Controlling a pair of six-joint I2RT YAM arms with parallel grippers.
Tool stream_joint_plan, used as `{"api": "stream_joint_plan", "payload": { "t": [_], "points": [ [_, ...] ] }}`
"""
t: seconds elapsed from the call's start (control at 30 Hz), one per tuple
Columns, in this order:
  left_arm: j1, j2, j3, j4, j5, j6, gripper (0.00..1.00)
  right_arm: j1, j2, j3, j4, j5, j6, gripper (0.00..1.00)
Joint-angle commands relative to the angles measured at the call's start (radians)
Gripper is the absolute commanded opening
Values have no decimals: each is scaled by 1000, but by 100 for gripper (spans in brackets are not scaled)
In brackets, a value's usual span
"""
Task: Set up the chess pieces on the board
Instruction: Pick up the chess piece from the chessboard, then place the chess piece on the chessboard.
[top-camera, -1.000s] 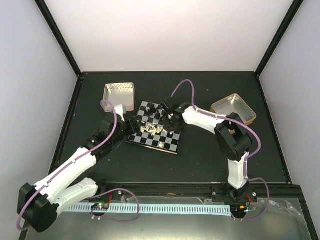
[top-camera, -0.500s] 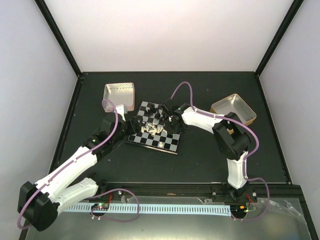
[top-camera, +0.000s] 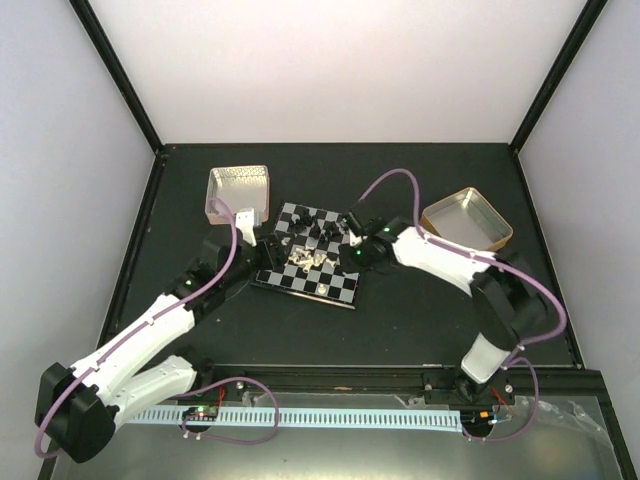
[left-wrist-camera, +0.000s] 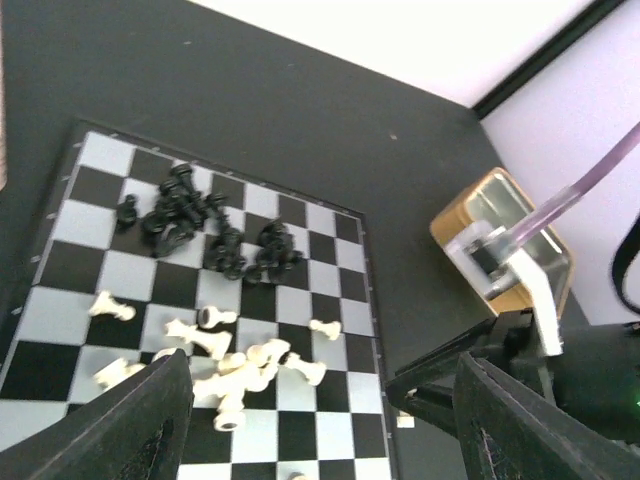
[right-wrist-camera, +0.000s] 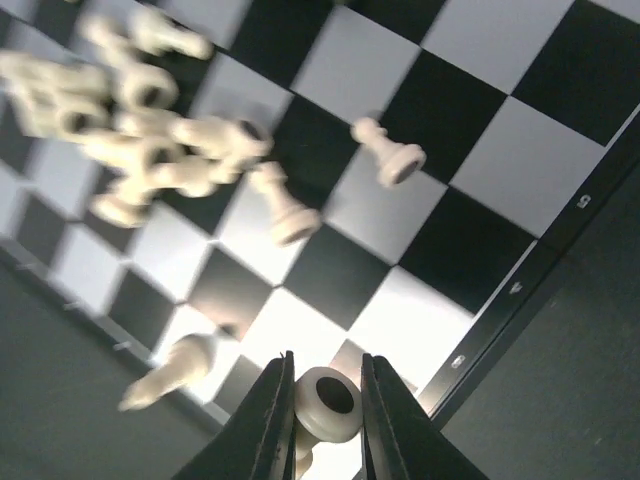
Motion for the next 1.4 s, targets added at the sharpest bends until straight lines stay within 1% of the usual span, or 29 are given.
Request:
{"api": "stream_joint_plan", "payload": {
  "t": [0.0,0.13,0.33,0.43,0.53,0.67,0.87,1.07,1.17,1.23,1.27,1.3,1.33,1.37],
  "points": [
    [-23,-17,-42,169,109,50,72,-14,-169,-86,184,-182,192,15],
    [-80,-9,-70,228,114,89,68,-15,-277,-172,392,-321,425,15],
    [-235,12,-107,325,96,194,63,-17,-388,-311,692,-403,824,16],
    [-294,32,-123,362,18,225,62,-17,-388,-335,765,-445,945,16],
    [-310,55,-117,369,-19,227,54,-18,-392,-359,805,-476,1009,15],
    [-317,64,-115,379,-65,229,45,-17,-405,-393,837,-500,1042,15],
    [-322,64,-124,419,-72,276,34,-17,-417,-413,844,-525,1055,15],
    [-333,74,-118,424,-72,305,10,-18,-410,-414,849,-545,1053,15],
    [-336,69,-118,417,-86,315,4,-17,-406,-409,831,-540,1031,15],
    [-337,66,-112,406,-89,318,2,-20,-404,-400,803,-523,1001,19],
    [-337,65,-106,394,-91,319,2,-22,-404,-397,799,-515,984,22],
    [-337,65,-98,374,-95,315,2,-27,-403,-392,797,-511,961,26],
    [-337,65,-89,348,-103,311,1,-37,-402,-386,783,-504,932,34],
    [-337,66,-75,312,-118,304,2,-49,-404,-379,765,-494,903,39]
  ]
}}
